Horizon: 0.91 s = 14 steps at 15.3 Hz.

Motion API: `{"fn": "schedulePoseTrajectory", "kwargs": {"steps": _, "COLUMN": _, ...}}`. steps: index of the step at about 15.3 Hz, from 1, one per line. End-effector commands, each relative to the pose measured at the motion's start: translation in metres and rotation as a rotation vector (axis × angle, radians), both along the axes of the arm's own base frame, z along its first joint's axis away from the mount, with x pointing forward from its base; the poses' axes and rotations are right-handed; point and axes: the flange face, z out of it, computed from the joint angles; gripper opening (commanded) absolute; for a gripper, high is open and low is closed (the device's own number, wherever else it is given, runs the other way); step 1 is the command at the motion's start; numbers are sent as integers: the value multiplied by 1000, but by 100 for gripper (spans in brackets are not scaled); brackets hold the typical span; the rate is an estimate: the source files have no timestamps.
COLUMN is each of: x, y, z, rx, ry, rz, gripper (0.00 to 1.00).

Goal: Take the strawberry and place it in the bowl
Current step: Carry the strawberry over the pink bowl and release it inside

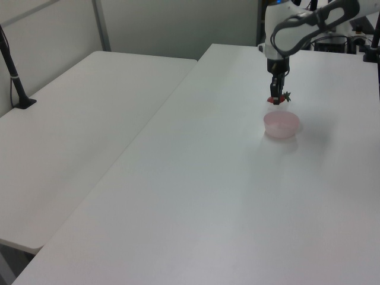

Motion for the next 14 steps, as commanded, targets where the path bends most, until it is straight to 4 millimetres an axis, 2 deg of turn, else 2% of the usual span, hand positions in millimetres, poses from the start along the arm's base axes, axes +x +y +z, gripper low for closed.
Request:
{"fn": "schedulePoseTrajectory", "kwargs": {"steps": 1, "x": -21, "y": 50, "z": 56, "rx": 42, "ry": 61, "rz": 55, "gripper": 21}}
{"fn": "schedulePoseTrajectory", "kwargs": {"steps": 3, "x": -26, "y": 81, "z": 56, "rx": 55, "ry": 129, "rz": 110, "gripper": 22}}
{"fn": "schedulePoseTrajectory", "kwargs": {"steps": 7, "x": -26, "y": 113, "z": 33, "rx": 63, "ry": 191, "rz": 156, "gripper": 24}}
{"fn": "schedulePoseTrajectory", "kwargs": {"steps": 10, "x": -21, "y": 118, "z": 14, "rx": 50, "ry": 211, "rz": 92, "gripper": 24}}
{"fn": "schedulePoseTrajectory", "kwargs": {"steps": 12, "x": -20, "y": 126, "z": 11, "rx": 49, "ry": 216, "rz": 102, "gripper": 25}}
{"fn": "schedulePoseTrajectory", "kwargs": {"steps": 13, "x": -20, "y": 127, "z": 11, "rx": 49, "ry": 216, "rz": 104, "gripper": 43}}
{"fn": "schedulePoseTrajectory", "kwargs": {"steps": 14, "x": -20, "y": 126, "z": 11, "rx": 49, "ry": 216, "rz": 102, "gripper": 67}}
